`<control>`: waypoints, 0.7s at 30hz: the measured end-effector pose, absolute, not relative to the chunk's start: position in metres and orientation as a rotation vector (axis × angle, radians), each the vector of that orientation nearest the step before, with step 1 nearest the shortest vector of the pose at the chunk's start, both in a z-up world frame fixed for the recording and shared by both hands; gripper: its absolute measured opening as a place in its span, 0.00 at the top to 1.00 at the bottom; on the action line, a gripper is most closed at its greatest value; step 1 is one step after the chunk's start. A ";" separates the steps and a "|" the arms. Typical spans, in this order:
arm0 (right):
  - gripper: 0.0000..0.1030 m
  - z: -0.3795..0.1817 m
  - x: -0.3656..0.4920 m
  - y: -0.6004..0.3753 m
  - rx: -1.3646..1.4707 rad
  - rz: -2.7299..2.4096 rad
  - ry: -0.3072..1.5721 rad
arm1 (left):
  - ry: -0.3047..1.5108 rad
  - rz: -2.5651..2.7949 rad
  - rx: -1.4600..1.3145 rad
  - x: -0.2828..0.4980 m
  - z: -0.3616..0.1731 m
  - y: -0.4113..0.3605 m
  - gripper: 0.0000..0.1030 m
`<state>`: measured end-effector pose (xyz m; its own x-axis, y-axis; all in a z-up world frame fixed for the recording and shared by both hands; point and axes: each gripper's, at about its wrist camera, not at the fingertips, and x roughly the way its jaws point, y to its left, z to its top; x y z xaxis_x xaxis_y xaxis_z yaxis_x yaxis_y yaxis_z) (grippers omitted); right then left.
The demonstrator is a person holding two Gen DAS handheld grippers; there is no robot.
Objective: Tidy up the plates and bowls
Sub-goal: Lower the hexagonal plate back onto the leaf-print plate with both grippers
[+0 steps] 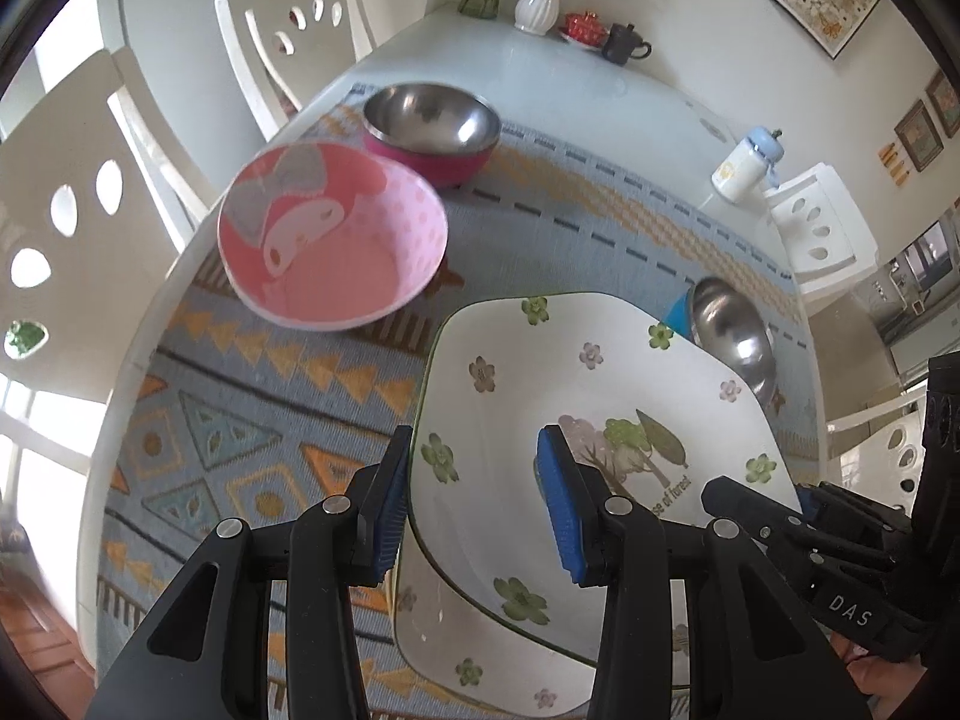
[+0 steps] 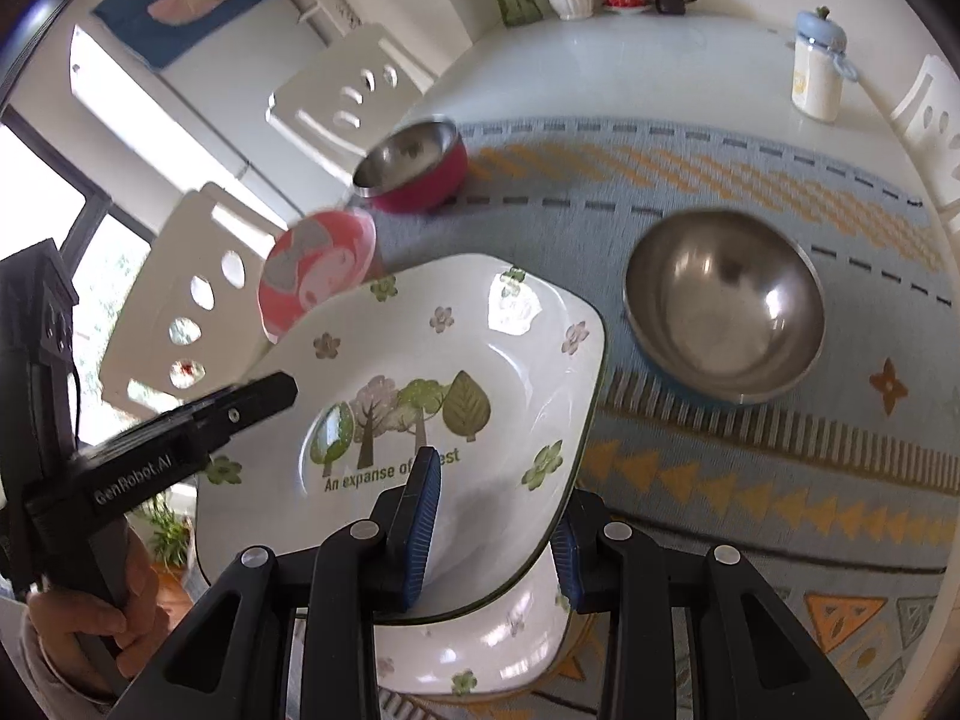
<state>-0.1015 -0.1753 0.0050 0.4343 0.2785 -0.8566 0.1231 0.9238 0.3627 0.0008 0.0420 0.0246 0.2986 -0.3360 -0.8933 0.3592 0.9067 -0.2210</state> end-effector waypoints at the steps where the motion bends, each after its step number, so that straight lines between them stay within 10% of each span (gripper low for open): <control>1: 0.68 0.001 -0.104 -0.173 0.404 0.103 1.136 | 1.192 -0.459 0.019 -0.002 0.020 0.044 0.63; 21: 0.68 -0.017 -0.130 -0.152 0.384 0.126 1.216 | 1.250 -0.444 0.008 -0.028 -0.002 0.061 0.64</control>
<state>-0.1300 -0.1518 -0.0168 0.3496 0.2977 -0.8883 0.1088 0.9289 0.3540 -0.0281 0.0610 -0.0015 0.2421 -0.3204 -0.9158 0.3287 0.9152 -0.2333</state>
